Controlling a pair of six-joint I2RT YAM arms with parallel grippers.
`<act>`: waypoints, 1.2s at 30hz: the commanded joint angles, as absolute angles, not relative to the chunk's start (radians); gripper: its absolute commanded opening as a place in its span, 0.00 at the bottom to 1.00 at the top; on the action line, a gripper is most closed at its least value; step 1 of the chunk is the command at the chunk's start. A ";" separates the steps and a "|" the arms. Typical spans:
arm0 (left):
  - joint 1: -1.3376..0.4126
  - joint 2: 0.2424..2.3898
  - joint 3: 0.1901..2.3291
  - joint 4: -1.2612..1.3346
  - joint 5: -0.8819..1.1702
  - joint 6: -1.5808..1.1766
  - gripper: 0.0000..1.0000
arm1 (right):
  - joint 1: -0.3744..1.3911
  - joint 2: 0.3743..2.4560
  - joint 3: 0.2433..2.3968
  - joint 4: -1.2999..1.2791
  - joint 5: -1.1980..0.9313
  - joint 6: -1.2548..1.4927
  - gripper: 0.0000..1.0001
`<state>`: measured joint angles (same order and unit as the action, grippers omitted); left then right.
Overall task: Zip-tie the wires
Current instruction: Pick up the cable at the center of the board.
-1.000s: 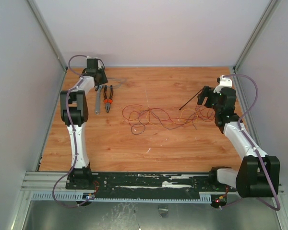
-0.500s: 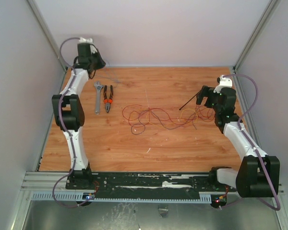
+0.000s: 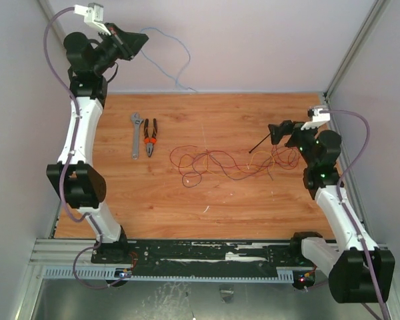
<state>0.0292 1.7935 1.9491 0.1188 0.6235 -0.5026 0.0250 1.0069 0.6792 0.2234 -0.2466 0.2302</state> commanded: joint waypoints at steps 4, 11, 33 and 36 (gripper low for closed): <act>0.024 1.642 1.721 0.476 0.878 -0.884 0.00 | 0.035 0.917 0.662 0.575 -0.603 0.343 0.99; -0.072 1.477 1.432 0.776 0.945 -1.082 0.00 | 0.243 0.959 0.690 0.725 -0.671 0.228 0.99; -0.291 1.211 1.204 0.653 0.834 -0.963 0.00 | 0.585 1.158 0.793 0.965 -0.557 0.140 0.99; -0.295 1.205 1.199 0.655 0.833 -0.965 0.00 | 0.589 1.161 0.782 0.971 -0.546 0.135 0.87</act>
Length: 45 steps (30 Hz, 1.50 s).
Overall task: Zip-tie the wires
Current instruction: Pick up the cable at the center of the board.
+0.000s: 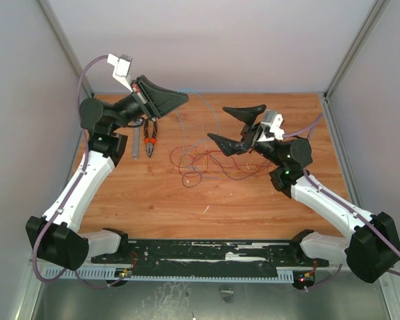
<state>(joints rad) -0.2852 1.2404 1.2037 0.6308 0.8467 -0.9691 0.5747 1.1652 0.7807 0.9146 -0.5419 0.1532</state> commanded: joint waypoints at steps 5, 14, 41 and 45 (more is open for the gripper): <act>-0.298 1.198 1.202 0.658 0.832 -0.963 0.00 | 0.591 1.187 0.792 0.945 -0.562 0.137 0.62; -0.300 1.185 1.199 0.641 0.827 -0.945 0.00 | 0.590 1.216 0.817 0.951 -0.539 0.139 0.00; -0.431 1.081 0.779 0.408 0.351 -0.452 0.16 | 0.610 1.127 1.320 0.241 -0.353 0.007 0.00; -0.434 1.081 0.740 0.458 0.350 -0.458 0.16 | 0.632 1.165 1.392 0.243 -0.364 0.006 0.00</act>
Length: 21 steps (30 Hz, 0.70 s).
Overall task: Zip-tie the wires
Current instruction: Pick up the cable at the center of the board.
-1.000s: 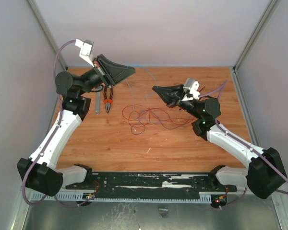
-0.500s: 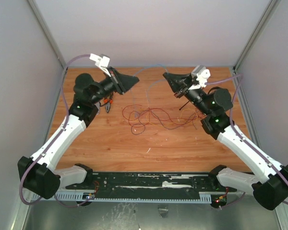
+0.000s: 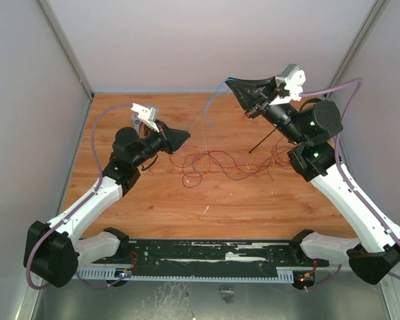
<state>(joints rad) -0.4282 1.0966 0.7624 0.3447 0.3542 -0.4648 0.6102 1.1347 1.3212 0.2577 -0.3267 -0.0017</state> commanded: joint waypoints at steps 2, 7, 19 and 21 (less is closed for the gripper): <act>-0.435 1.088 0.727 0.465 0.348 -0.454 0.16 | 0.634 1.181 1.434 0.243 -0.355 0.005 0.00; -0.436 1.108 0.671 0.526 0.329 -0.468 0.13 | 0.640 1.222 1.536 0.241 -0.385 0.018 0.00; -0.437 1.165 0.620 0.600 0.207 -0.436 0.10 | 0.648 1.305 1.732 0.227 -0.416 0.016 0.00; -0.437 1.189 0.618 0.620 0.184 -0.423 0.09 | 0.647 1.306 1.749 0.224 -0.413 0.010 0.00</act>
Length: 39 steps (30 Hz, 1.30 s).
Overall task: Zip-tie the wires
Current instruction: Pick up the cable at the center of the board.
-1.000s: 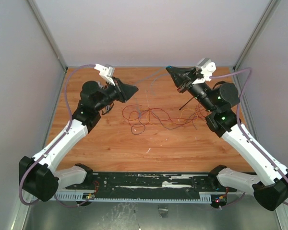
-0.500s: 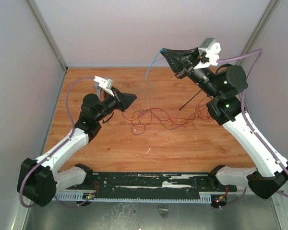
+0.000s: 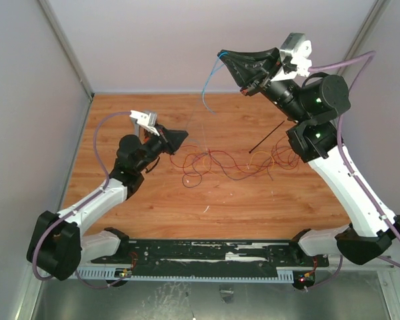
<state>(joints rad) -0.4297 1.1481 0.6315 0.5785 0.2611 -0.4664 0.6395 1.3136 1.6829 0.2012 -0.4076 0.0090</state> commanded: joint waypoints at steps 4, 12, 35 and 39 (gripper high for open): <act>-0.437 1.260 0.618 0.683 0.160 -0.407 0.08 | 0.647 1.305 1.776 0.210 -0.403 -0.001 0.00; -0.437 1.430 0.634 0.818 0.064 -0.411 0.05 | 0.647 1.268 1.780 0.175 -0.362 -0.042 0.00; -0.431 1.874 0.930 0.948 -0.189 -0.312 0.06 | 0.647 0.891 1.522 -0.019 -0.106 -0.078 0.00; -0.428 1.904 0.955 0.958 -0.220 -0.281 0.06 | 0.647 0.859 1.494 -0.057 -0.063 -0.072 0.00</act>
